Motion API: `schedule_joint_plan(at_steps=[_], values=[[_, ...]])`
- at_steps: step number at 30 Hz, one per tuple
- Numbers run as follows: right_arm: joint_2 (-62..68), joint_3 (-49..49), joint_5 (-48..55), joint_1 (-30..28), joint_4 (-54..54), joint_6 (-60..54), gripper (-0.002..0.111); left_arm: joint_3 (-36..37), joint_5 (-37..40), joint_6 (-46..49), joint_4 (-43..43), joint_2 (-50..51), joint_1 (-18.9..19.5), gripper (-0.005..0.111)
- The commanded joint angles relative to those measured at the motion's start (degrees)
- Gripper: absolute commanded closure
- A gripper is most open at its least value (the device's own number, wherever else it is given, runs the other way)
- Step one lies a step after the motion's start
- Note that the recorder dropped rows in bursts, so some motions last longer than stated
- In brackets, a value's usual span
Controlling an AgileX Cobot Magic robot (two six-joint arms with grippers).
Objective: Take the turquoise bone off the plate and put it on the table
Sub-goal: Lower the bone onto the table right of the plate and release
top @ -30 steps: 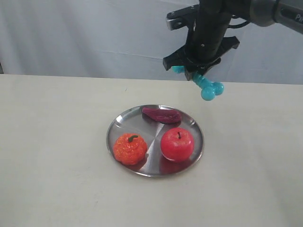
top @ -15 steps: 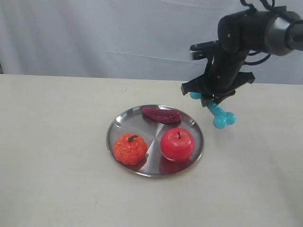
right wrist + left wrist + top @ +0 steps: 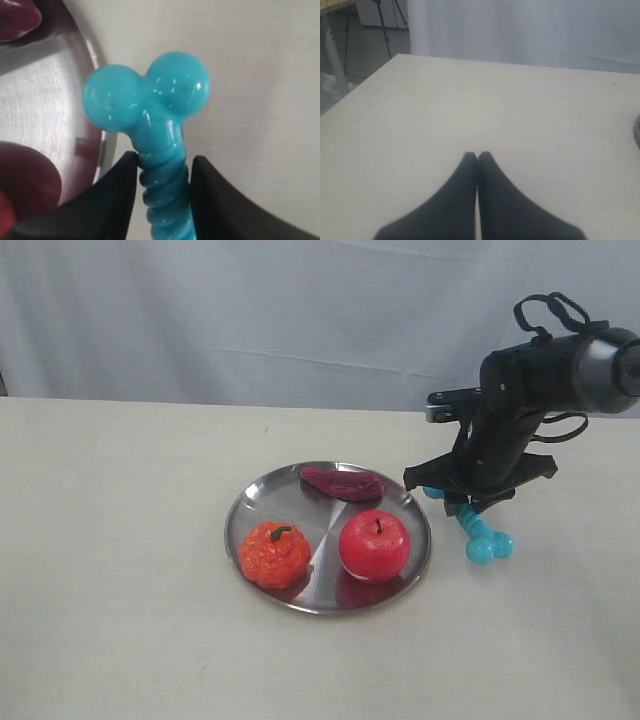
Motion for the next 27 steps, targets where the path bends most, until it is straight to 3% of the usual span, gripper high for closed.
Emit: schedule_joint_plan(at_steps=[1,27], values=[[-0.46,0.08,-0.80,-0.37,-0.29,0.48,0.109,0.19,-0.17,-0.08,0.02,-0.07,-0.39,0.107],[2.00,0.08,-1.78,-0.37,-0.50,0.03,0.109,0.19,-0.17,-0.08,0.02,-0.07,-0.39,0.107]])
